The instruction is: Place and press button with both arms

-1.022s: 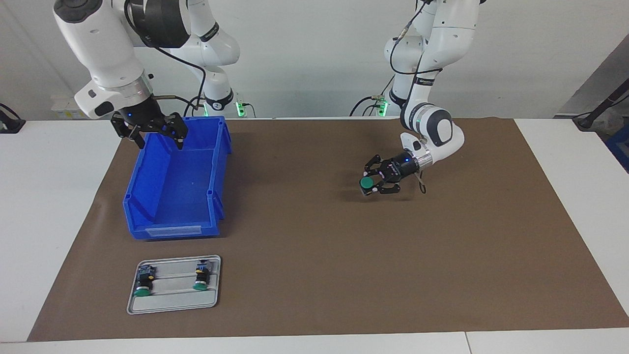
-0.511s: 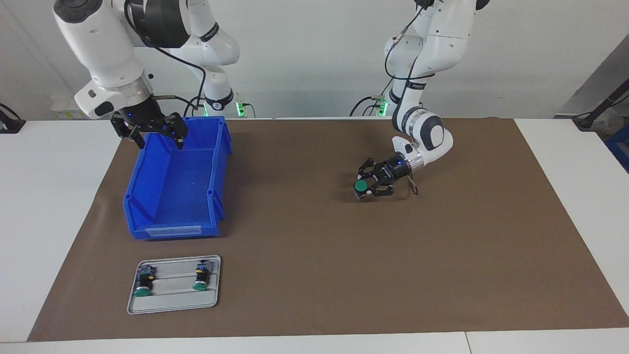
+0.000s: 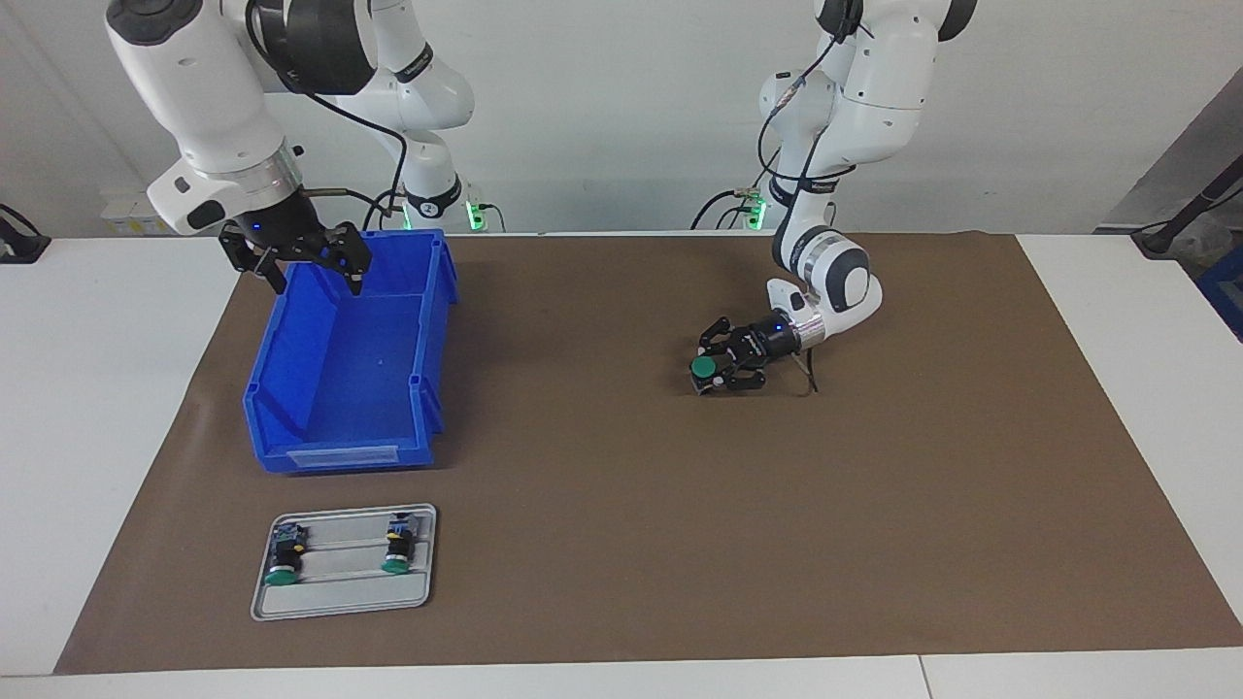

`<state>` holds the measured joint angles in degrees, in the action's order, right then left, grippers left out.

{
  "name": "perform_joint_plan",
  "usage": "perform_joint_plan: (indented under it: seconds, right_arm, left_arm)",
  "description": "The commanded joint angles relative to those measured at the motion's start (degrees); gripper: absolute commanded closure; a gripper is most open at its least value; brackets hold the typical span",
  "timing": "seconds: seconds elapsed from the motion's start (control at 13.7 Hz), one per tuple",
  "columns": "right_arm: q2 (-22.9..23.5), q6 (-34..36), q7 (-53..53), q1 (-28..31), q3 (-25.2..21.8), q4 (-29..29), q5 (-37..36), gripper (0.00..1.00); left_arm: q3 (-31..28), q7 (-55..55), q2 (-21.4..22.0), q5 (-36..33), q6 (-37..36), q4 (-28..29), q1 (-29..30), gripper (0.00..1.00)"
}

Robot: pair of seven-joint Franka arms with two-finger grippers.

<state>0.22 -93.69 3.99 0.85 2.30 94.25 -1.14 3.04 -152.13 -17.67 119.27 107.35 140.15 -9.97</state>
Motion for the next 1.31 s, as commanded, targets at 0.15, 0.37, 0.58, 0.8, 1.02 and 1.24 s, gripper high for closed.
perform_joint_plan:
  seconds: [0.15,0.37,0.58,0.8,1.02,1.24]
  right_arm:
    - [-0.92,-0.18,-1.18,0.21,0.08,0.94,0.44,0.0]
    - [-0.92,-0.18,-1.18,0.12,0.08,0.94,0.44,0.0]
    - [-0.92,-0.18,-1.18,0.21,0.08,0.94,0.44,0.0]
    - [-0.92,-0.18,-1.18,0.21,0.08,0.94,0.44,0.0]
    - [-0.92,-0.18,-1.18,0.21,0.08,0.94,0.44,0.0]
    - [-0.92,-0.18,-1.18,0.21,0.08,0.94,0.44,0.0]
  left_arm:
    - [-0.14,-2.21,-0.97,0.97,-1.26,0.57,0.3,0.3]
    - [-0.14,-2.12,-0.97,0.97,-1.09,0.92,1.1,0.09]
    - [-0.14,-2.21,-0.97,0.97,-0.83,1.36,1.01,0.01]
    - [-0.14,-2.21,-0.97,0.88,-0.56,2.15,0.31,0.01]
    - [-0.14,-2.38,-0.88,0.71,-0.56,3.81,0.31,0.01]
    - [-0.23,-3.61,-0.7,0.0,-1.0,4.7,1.53,0.01]
